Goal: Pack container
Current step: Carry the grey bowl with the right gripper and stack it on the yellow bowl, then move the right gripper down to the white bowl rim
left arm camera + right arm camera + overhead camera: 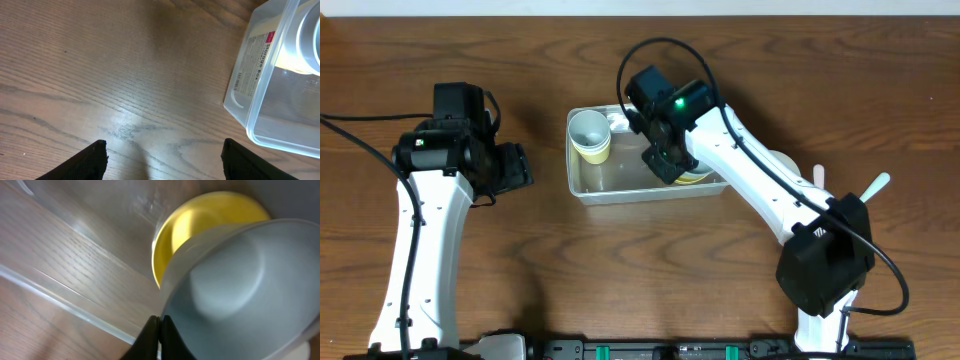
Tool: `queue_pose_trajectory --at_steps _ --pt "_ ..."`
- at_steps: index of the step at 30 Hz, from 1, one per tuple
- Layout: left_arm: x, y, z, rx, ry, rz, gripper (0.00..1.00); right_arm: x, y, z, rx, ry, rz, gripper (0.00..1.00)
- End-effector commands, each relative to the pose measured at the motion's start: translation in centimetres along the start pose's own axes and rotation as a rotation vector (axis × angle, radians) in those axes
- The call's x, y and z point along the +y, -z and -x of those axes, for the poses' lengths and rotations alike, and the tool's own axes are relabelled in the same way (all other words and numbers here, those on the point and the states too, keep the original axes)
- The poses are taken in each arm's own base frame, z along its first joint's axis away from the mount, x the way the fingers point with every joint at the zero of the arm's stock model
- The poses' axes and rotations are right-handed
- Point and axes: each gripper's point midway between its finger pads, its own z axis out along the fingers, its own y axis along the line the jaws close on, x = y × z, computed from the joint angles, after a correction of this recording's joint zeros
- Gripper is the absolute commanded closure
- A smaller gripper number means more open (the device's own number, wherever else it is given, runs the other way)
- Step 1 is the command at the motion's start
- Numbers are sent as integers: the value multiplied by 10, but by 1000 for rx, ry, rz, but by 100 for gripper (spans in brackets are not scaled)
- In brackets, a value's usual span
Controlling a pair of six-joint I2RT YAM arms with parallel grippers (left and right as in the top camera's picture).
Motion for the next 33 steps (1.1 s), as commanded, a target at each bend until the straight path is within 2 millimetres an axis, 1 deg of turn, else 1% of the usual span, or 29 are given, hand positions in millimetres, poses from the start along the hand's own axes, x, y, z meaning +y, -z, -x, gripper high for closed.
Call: queue_pose_trajectory --at_steps 1,2,3,6,8,9,10,13,15,18,20,21,22,25,27,28,29,33 --pt "0 4 -1 -9 9 -5 26 -2 -5 -4 12 -13 -1 64" --pt "0 4 -1 -9 9 -5 26 -2 -5 -3 9 -12 -2 55" --pt "0 4 -1 -9 9 -5 26 -2 -5 -2 4 -7 -2 49" --pt "0 4 -1 -9 9 -5 26 -7 -3 3 -14 -6 -30 50" --pt "0 3 -1 -8 9 -5 26 -14 3 8 -32 -19 -65 51" --pt "0 4 -1 -9 9 -5 26 -18 9 11 -46 -35 -87 51" --pt "0 4 -1 -9 9 -5 26 -22 17 14 -61 -51 -107 50" --pt "0 3 -1 -8 9 -5 26 -39 54 26 -144 -133 -155 48" --pt "0 3 -1 -8 9 -5 26 -55 88 34 -236 -233 -162 47" --pt "0 3 -1 -9 9 -5 26 -75 125 32 -325 -364 -118 44" --pt "0 4 -1 -9 9 -5 26 -87 139 23 -348 -424 -60 44" --pt "0 4 -1 -9 9 -5 26 -92 140 15 -336 -456 -44 44" --pt "0 4 -1 -9 9 -5 26 -100 139 3 -301 -506 -32 45" --pt "0 3 -1 -9 9 -5 26 -116 126 -33 -171 -618 -32 45" --pt "0 4 -1 -10 9 -5 26 -123 111 -56 -75 -668 -35 46" --pt "0 4 -1 -9 9 -5 26 -125 104 -64 -40 -684 -35 46" --pt "0 3 -1 -9 9 -5 26 -127 93 -72 1 -696 -35 46" --pt "0 4 -1 -9 9 -5 26 -130 52 -94 98 -725 -33 46"
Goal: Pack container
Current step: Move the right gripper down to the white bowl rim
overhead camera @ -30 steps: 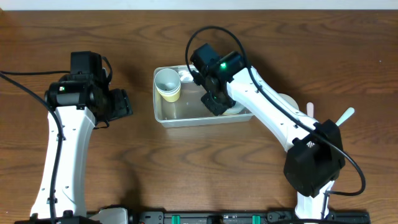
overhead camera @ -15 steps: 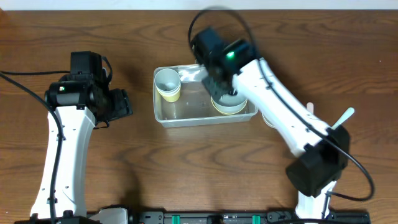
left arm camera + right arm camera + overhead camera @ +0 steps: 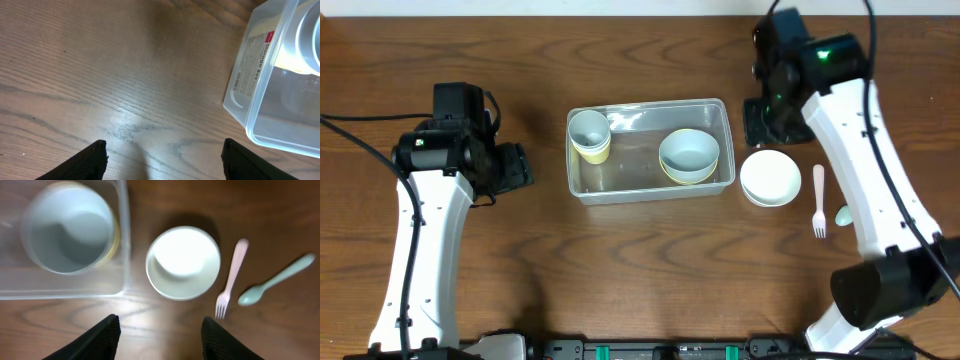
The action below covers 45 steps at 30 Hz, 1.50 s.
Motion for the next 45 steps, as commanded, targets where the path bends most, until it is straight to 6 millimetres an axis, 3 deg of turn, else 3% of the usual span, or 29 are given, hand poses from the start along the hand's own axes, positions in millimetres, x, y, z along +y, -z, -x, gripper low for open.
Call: queue_pose_trajectory --at_steps 1,6,14,20,27,35,45 --pt "0 4 -1 -10 9 -2 26 -8 -37 -15 93 -52 -14 46" --pt "0 4 -1 -10 9 -2 26 -18 -82 -23 121 -65 -21 46" --pt "0 4 -1 -9 9 -2 26 -33 -123 -14 58 -57 -15 46" --pt "0 4 -2 -6 9 -1 26 -46 -131 1 -11 -74 -21 45" --pt "0 3 -2 -6 9 -2 26 -72 -133 4 -14 -102 -28 42" --pt "0 4 -1 -7 9 -2 26 -76 -142 -5 12 -71 -8 39" --pt "0 3 -2 -6 9 -2 26 -70 -172 -27 47 -61 14 40"
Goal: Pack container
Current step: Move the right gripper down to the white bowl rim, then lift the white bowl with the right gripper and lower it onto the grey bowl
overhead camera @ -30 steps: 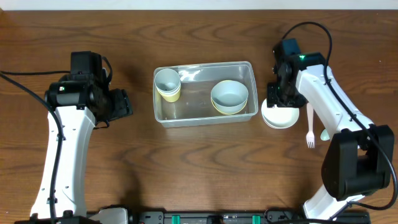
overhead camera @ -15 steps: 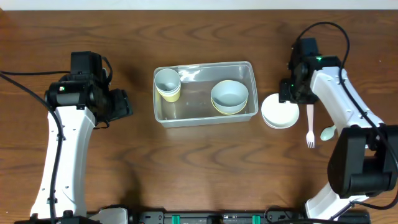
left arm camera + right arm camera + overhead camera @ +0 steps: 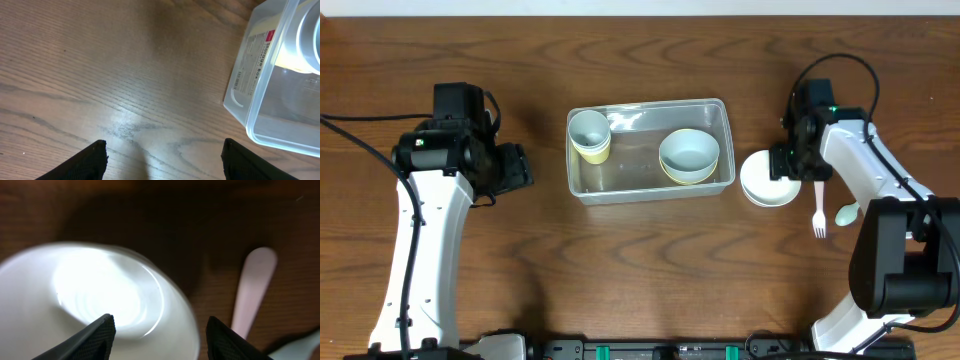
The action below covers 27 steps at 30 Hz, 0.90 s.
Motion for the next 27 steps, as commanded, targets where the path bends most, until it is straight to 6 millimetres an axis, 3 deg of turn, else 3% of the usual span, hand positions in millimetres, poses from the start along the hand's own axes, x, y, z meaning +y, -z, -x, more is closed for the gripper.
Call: queue_pose_trajectory --at_steps 1,4,10,17,22,27 --pt "0 4 -1 -10 9 -3 26 2 -9 -10 22 16 14 41" --pt "0 4 -1 -10 9 -3 26 2 -13 -14 33 16 15 46" --pt "0 3 -1 -10 9 -3 26 2 -13 -12 23 15 16 71" --pt "0 4 -1 -10 9 -3 26 3 -13 -11 19 15 17 89" --pt "0 3 -1 -10 9 -2 26 3 -13 -8 6 14 18 99" --pt "0 3 -1 -10 9 -2 26 3 -12 -5 -5 0 18 99"
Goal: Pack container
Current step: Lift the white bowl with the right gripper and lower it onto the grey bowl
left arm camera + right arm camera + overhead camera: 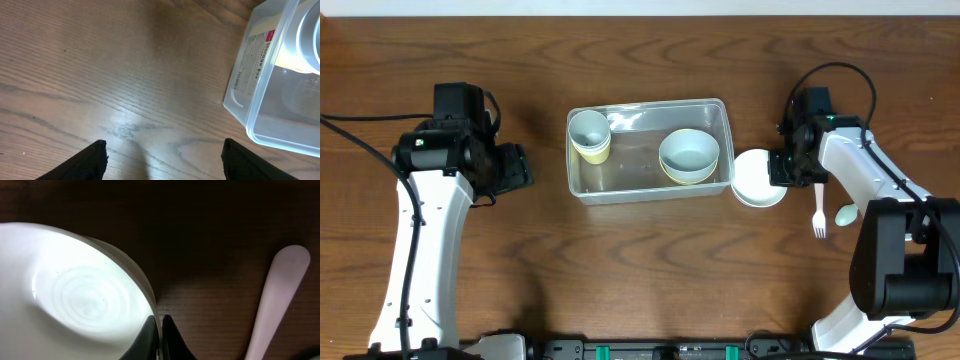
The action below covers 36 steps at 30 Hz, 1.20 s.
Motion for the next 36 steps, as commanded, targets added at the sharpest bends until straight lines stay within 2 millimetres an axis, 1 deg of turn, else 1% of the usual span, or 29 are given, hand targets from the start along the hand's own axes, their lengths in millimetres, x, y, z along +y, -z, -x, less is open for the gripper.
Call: queue_pose_trajectory --at_steps 1,4,7,9,11,12,14,16,18,20,21,23,27,29,32,36 --pt "0 4 -1 -10 9 -3 26 -5 -2 2 -4 -12 -30 99" --pt "0 4 -1 -10 9 -2 26 -6 6 11 -29 -15 -33 99" --pt "0 4 -1 -10 9 -3 26 -13 31 25 -81 -41 -79 99" --pt "0 3 -1 -10 9 -3 26 -20 55 36 -137 -61 -118 99" --pt "0 4 -1 -10 9 -3 26 -25 89 49 -213 -67 -146 99" --pt "0 3 -1 -10 9 -2 26 -26 109 56 -261 -75 -158 99" --pt "0 4 -1 -10 9 -3 26 -25 138 64 -330 -79 -158 99" --pt "0 3 -1 -10 9 -3 26 -16 171 72 -416 -69 -136 99" --pt "0 4 -1 -10 9 -3 26 0 196 77 -475 -35 -107 99" --pt "0 4 -1 -10 9 -3 26 21 208 76 -491 29 -75 99" --pt "0 3 -1 -10 9 -3 26 32 211 75 -492 61 -59 99" --pt "0 4 -1 -10 9 -3 26 57 210 69 -484 126 -39 99" --pt "0 4 -1 -10 9 -3 26 98 197 58 -444 233 -14 99" --pt "0 4 -1 -10 9 -3 26 116 186 54 -420 266 -2 99" --pt "0 3 -2 -6 9 -2 26 132 167 52 -374 279 6 99" --pt "0 4 -2 -7 9 -2 26 145 138 48 -294 307 20 99"
